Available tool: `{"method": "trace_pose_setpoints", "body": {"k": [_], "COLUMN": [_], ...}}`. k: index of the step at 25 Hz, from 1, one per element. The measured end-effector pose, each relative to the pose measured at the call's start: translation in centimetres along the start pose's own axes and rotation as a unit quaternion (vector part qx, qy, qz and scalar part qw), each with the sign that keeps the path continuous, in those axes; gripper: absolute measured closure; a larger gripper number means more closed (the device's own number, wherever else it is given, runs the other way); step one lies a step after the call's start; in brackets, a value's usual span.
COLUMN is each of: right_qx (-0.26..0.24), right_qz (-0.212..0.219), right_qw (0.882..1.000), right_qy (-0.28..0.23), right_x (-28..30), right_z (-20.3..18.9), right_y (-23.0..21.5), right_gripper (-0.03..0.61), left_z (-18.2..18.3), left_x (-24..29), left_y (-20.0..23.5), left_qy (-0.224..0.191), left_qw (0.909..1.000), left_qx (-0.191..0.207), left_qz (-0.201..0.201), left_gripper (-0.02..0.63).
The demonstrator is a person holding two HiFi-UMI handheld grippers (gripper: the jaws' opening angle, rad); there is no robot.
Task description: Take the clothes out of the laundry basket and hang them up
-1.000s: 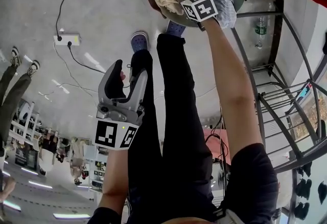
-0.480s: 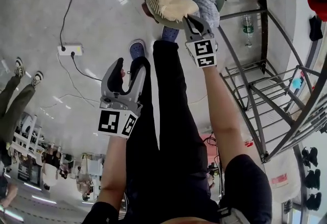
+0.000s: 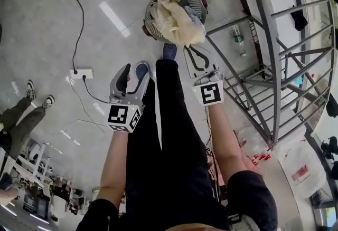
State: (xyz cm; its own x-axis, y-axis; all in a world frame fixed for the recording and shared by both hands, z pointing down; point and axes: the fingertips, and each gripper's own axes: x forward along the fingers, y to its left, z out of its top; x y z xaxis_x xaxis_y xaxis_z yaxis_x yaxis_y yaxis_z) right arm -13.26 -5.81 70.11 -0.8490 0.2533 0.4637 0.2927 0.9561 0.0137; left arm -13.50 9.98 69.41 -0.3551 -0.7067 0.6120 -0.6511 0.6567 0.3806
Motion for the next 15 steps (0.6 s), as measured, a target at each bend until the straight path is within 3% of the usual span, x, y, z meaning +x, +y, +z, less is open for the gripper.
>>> {"method": "trace_pose_setpoints", "body": {"k": [3,6,12,15], "right_qx": [-0.032,-0.029,-0.109,-0.15], "right_qz": [-0.005,-0.018,0.013,0.009], "right_qw": [0.999,0.999,0.992,0.987], "right_qy": [-0.012,-0.042,-0.065,-0.065], "right_x": [-4.0,-7.5,-17.3,-22.1], "right_z": [5.6,11.0,20.2,24.1], "right_y": [0.5,1.8,5.3,6.3], "right_gripper": [0.551,0.552,0.551,0.551], "left_z": [2.5,5.6,11.6,13.9], "left_x": [-1.0,-2.6,-5.9,-6.7], "left_y": [-0.7,-0.8,-4.1,-6.7], "left_qy": [-0.017,-0.038,-0.069,-0.067], "left_qw": [0.9997,0.9986,0.9925,0.9863], "left_qx": [0.016,0.029,0.077,0.111], "left_qz": [-0.012,-0.025,-0.065,-0.102], "left_gripper": [0.362,0.362,0.362,0.362]}}
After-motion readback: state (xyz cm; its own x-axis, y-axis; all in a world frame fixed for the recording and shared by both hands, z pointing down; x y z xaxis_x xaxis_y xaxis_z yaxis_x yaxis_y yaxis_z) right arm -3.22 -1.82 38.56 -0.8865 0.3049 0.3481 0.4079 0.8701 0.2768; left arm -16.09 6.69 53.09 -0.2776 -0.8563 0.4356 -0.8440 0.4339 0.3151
